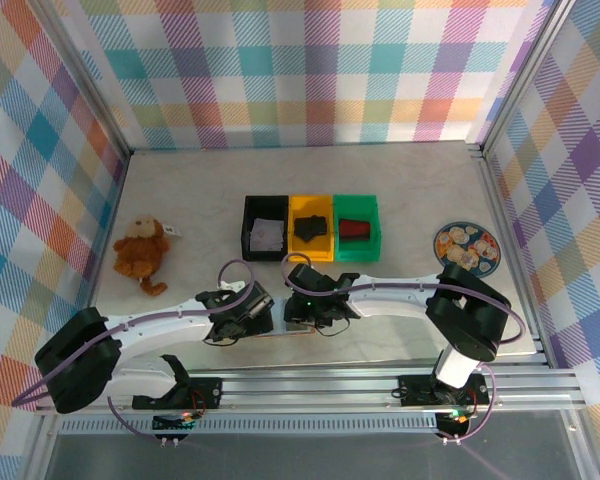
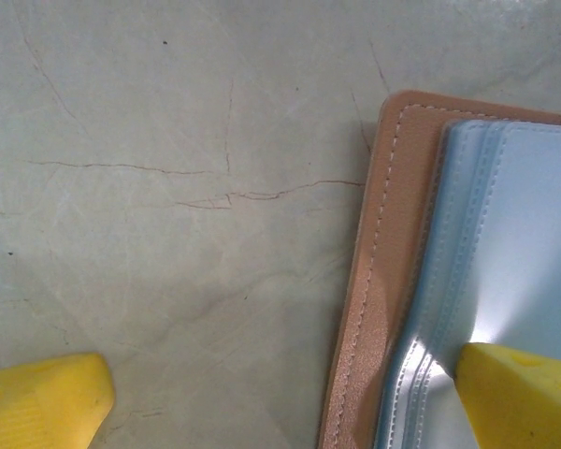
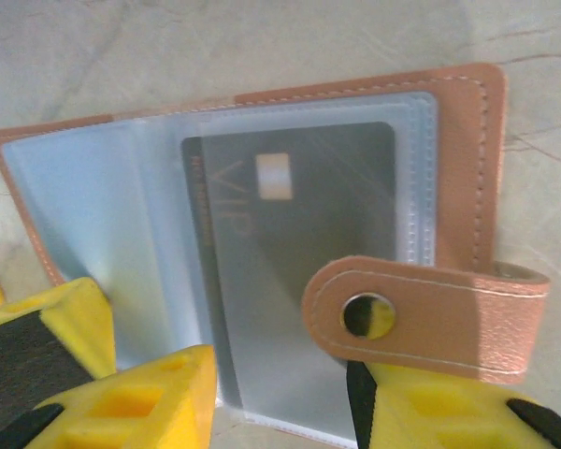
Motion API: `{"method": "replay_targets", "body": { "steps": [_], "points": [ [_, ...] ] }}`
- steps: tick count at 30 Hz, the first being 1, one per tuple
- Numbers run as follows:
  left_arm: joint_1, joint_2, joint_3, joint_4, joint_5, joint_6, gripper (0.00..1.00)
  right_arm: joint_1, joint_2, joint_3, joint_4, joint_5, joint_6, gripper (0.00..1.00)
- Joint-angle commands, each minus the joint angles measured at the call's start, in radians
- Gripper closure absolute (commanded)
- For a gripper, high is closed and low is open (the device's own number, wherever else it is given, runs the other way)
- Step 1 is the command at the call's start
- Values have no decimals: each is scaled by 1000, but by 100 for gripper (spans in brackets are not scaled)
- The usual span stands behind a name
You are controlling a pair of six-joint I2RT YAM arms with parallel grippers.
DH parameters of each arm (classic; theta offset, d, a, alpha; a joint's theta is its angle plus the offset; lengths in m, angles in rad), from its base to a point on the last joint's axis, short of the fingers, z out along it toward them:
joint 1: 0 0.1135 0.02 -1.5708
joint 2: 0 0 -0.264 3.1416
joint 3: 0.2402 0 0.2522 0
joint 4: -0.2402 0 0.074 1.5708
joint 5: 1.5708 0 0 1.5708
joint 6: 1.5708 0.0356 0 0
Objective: Take the credit cards out of the card holder
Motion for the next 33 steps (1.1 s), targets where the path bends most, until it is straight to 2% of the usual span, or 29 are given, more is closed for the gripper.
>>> {"method": "replay_targets", "body": {
  "steps": [1, 4, 7, 9, 13, 20, 33],
  "points": [
    [-16, 84, -60, 113, 93, -26, 4, -7, -16, -10, 21, -9, -17, 57],
    [-18, 89, -60, 118, 95, -26, 4, -6, -24, 5, -21, 11, -20, 56],
    [-18, 83, -60, 114, 92, -25, 4, -8, -62, 10, -115, 108, 4, 56],
    [-18, 80, -61, 113, 90, -25, 4, -10, -69, 7, -135, 130, -4, 55],
    [-18, 78, -66, 117, 90, -25, 4, -13, -25, 42, -157, 87, -36, 56],
    [-19, 87, -68, 125, 92, -26, 4, -12, -4, 27, -67, 6, -45, 59],
    [-20, 113, -60, 128, 99, -26, 4, -13, 29, 60, -215, 135, 0, 59]
  ]
}}
